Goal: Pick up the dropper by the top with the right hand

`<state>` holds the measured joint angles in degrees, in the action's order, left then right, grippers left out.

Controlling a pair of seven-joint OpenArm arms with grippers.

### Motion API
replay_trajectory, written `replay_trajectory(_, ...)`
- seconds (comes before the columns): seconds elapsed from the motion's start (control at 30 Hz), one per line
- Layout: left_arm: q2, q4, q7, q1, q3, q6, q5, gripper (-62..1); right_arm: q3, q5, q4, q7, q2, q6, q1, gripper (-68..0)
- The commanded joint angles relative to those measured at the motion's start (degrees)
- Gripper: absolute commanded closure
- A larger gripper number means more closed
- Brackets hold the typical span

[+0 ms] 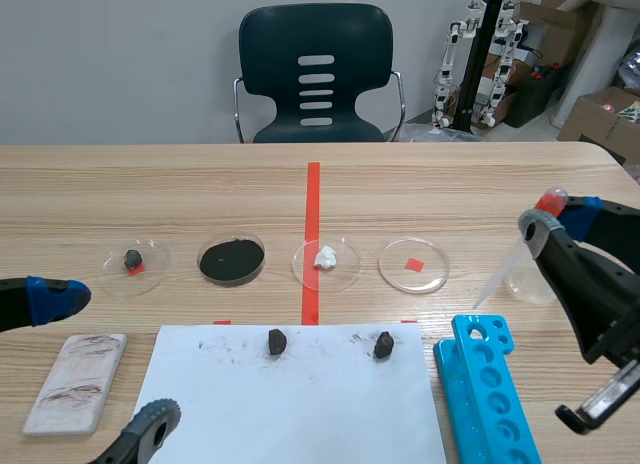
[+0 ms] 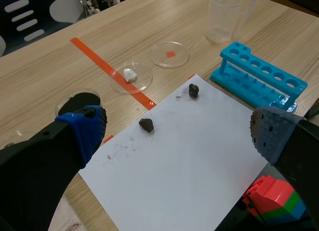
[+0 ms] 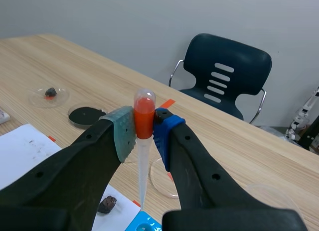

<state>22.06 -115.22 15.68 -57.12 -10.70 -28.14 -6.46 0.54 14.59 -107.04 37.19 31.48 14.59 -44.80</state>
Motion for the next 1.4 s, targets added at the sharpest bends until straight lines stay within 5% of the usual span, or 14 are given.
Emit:
replay_trajectory(0.0,-0.1,-0.2,0.9,0.2,-0.4,0.1,-0.5,-60.5,0.1,0.6,-2.0,-1.4,0.5,0.0,0.6,-9.8)
replay_trajectory(0.33,-0.1,-0.2,0.8,0.2,-0.4,0.1,-0.5,-60.5,-2.2,0.7,-3.7,-3.4,0.6,-3.2,1.0,-9.8)
replay_trajectory(1.37,-0.1,-0.2,0.8,0.2,-0.4,0.1,-0.5,-60.5,-2.0,0.7,-3.7,-6.0,0.6,-3.2,1.0,-9.8)
